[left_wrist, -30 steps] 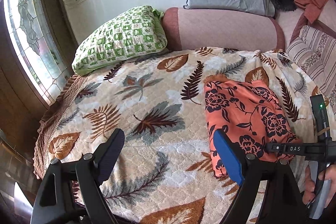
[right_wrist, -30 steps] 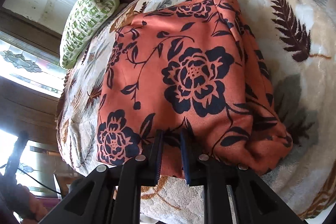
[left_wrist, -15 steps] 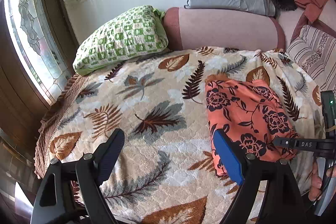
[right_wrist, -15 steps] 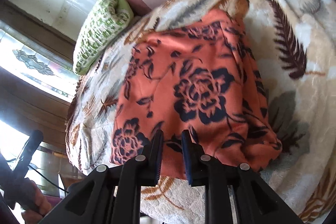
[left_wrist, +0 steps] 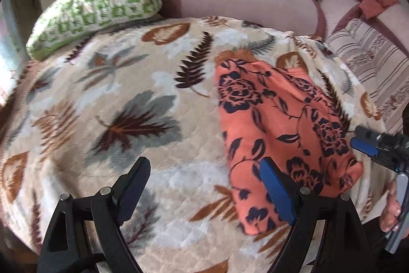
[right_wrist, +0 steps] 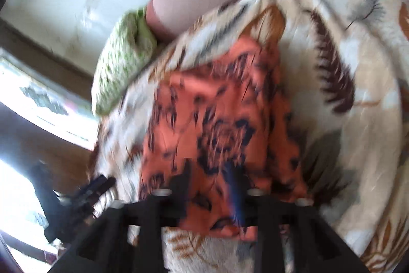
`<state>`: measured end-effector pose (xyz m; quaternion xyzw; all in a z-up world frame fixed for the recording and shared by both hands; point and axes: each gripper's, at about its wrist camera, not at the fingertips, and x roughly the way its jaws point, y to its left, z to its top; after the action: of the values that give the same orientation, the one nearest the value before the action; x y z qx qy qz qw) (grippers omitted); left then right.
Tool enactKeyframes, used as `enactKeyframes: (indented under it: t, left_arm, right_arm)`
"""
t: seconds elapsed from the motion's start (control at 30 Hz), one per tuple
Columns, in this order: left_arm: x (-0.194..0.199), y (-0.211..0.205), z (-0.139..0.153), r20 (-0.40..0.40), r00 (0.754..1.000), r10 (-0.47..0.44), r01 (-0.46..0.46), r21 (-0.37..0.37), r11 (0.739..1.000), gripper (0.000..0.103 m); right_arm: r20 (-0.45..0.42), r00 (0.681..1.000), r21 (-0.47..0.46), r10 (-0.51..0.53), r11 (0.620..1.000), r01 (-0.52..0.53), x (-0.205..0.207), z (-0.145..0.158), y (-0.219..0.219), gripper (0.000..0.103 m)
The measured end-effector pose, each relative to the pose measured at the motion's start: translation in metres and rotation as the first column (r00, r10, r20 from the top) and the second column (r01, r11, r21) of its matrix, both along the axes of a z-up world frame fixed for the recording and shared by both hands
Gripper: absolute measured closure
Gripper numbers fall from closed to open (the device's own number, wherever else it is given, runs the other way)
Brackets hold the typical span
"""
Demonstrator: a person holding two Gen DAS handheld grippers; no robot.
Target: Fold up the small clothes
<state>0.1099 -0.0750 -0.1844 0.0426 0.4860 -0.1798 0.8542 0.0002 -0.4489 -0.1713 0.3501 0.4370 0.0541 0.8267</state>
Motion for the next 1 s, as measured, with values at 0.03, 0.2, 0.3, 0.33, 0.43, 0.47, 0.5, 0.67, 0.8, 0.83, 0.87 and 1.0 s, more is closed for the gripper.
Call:
enactKeyframes:
  t: [0.03,0.2,0.3,0.33,0.43,0.47,0.5,0.67,0.8,0.83,0.87,1.0]
  left_arm:
    - [0.005,-0.003,-0.004,-0.018,1.0,-0.019,0.018,-0.026,0.999,0.016]
    - [0.016,-0.019,-0.015,-0.039,0.994,-0.104,0.099,-0.108,0.989,0.015]
    - [0.024,-0.031,-0.025,-0.034,0.989,-0.146,0.141,-0.118,0.983,0.016]
    - [0.026,-0.036,-0.029,-0.034,0.986,-0.161,0.156,-0.121,0.98,0.015]
    - [0.031,-0.046,-0.036,-0.027,0.983,-0.182,0.178,-0.112,0.978,0.015]
    - [0.032,-0.047,-0.038,-0.023,0.983,-0.183,0.18,-0.102,0.978,0.016]
    - [0.033,-0.049,-0.041,-0.015,0.983,-0.183,0.181,-0.088,0.98,0.016]
    - [0.038,-0.047,-0.039,-0.007,0.985,-0.172,0.171,-0.09,0.981,0.016]
    - [0.045,-0.045,-0.032,0.011,0.988,-0.155,0.155,-0.103,0.982,0.016]
    - [0.046,-0.045,-0.032,0.009,0.988,-0.151,0.151,-0.109,0.982,0.015]
    - [0.048,-0.045,-0.032,0.007,0.989,-0.146,0.146,-0.114,0.983,0.015]
    - [0.053,-0.047,-0.033,-0.013,0.99,-0.141,0.138,-0.127,0.982,0.016]
  right_arm:
    - [0.03,0.998,0.011,-0.053,0.999,0.053,-0.003,0.004,-0.01,0.015]
    - [0.014,0.996,0.007,-0.087,0.996,0.087,-0.001,0.004,-0.032,0.015]
    - [-0.014,0.995,-0.011,-0.097,0.995,0.097,0.004,-0.001,-0.044,0.015]
    - [-0.024,0.995,-0.003,-0.093,0.996,0.092,0.006,-0.005,-0.049,0.015]
    - [-0.069,0.994,0.039,-0.08,0.996,0.083,0.012,-0.018,-0.059,0.015]
    - [-0.078,0.994,0.053,-0.071,0.996,0.075,0.016,-0.024,-0.061,0.015]
    - [-0.089,0.994,0.064,-0.06,0.996,0.065,0.021,-0.029,-0.063,0.015]
    - [-0.135,0.991,0.081,-0.001,0.997,0.012,0.04,-0.048,-0.062,0.015]
    - [-0.146,0.989,0.128,0.007,0.992,0.012,0.043,-0.059,-0.062,0.015]
    - [-0.153,0.988,0.127,0.01,0.992,0.01,0.046,-0.062,-0.061,0.015]
    - [-0.154,0.988,0.13,0.017,0.991,0.004,0.048,-0.063,-0.06,0.015]
    - [-0.155,0.987,0.129,0.051,0.991,-0.031,0.055,-0.067,-0.052,0.015]
